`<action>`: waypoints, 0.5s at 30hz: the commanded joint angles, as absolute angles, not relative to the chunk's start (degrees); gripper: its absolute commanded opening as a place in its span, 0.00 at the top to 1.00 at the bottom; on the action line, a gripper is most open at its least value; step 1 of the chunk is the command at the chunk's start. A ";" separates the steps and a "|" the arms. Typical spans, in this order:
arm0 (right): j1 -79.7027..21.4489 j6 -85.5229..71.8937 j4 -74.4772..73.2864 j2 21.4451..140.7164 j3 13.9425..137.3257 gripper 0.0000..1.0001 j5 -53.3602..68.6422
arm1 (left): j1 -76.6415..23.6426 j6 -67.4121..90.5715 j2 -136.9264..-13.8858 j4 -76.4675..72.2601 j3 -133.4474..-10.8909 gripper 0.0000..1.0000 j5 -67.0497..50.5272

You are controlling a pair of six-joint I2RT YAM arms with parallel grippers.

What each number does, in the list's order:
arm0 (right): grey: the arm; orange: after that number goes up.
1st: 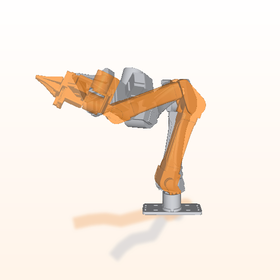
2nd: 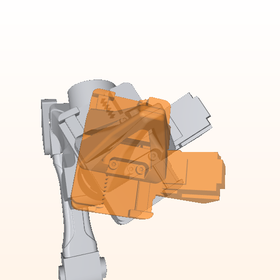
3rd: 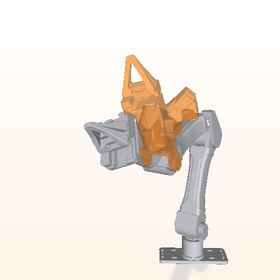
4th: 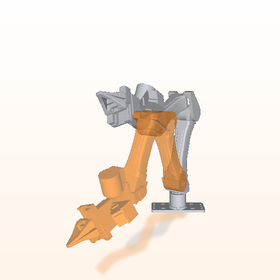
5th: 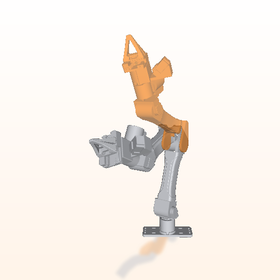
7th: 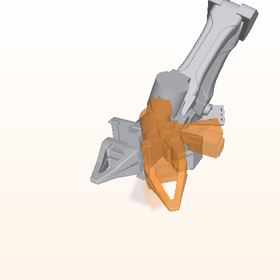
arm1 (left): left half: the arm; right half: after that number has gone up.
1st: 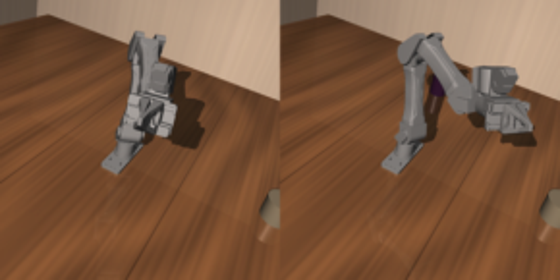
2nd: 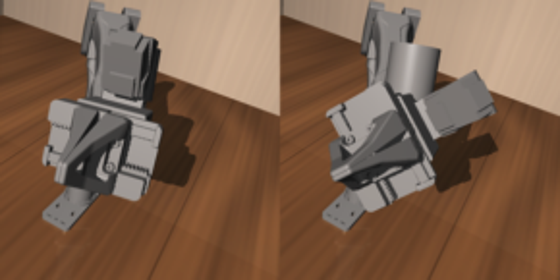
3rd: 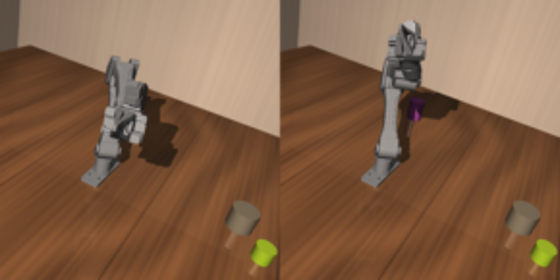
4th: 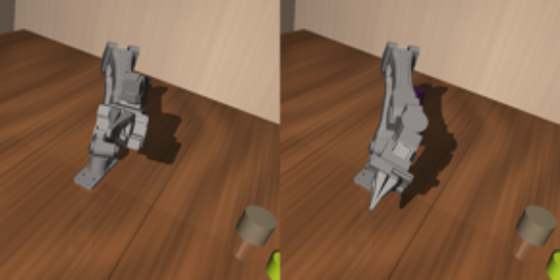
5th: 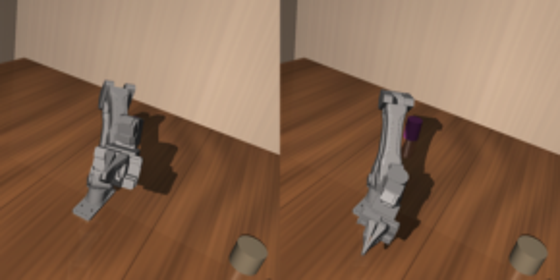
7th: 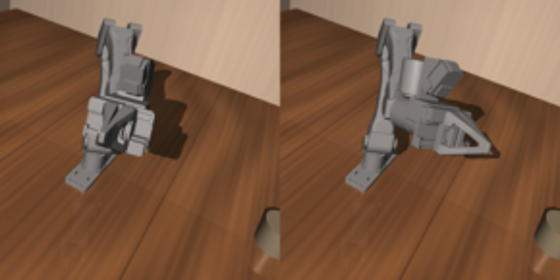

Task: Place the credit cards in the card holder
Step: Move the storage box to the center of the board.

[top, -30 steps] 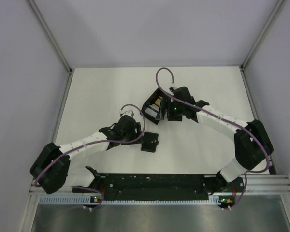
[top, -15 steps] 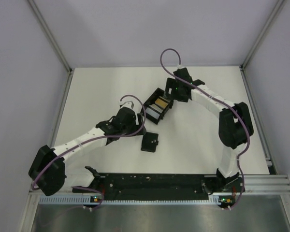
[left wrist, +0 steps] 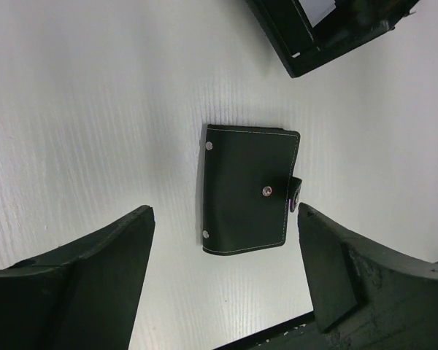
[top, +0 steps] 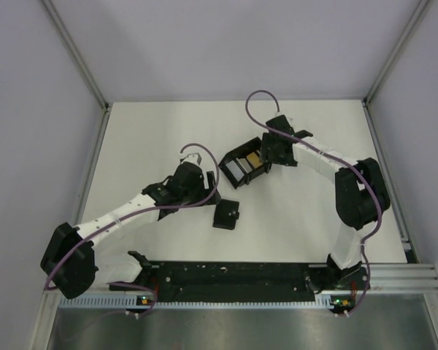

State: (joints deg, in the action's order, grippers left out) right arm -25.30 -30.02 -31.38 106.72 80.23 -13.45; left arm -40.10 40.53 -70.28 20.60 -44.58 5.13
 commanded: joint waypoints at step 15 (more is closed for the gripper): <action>-24.43 -25.14 -33.83 67.78 43.87 0.26 -17.40 | -39.99 38.15 -78.65 9.93 -49.74 0.16 -7.99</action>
State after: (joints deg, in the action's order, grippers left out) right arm -25.26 -27.51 -32.36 74.96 48.01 -16.10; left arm -40.10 40.01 -75.48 14.72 -45.25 -2.81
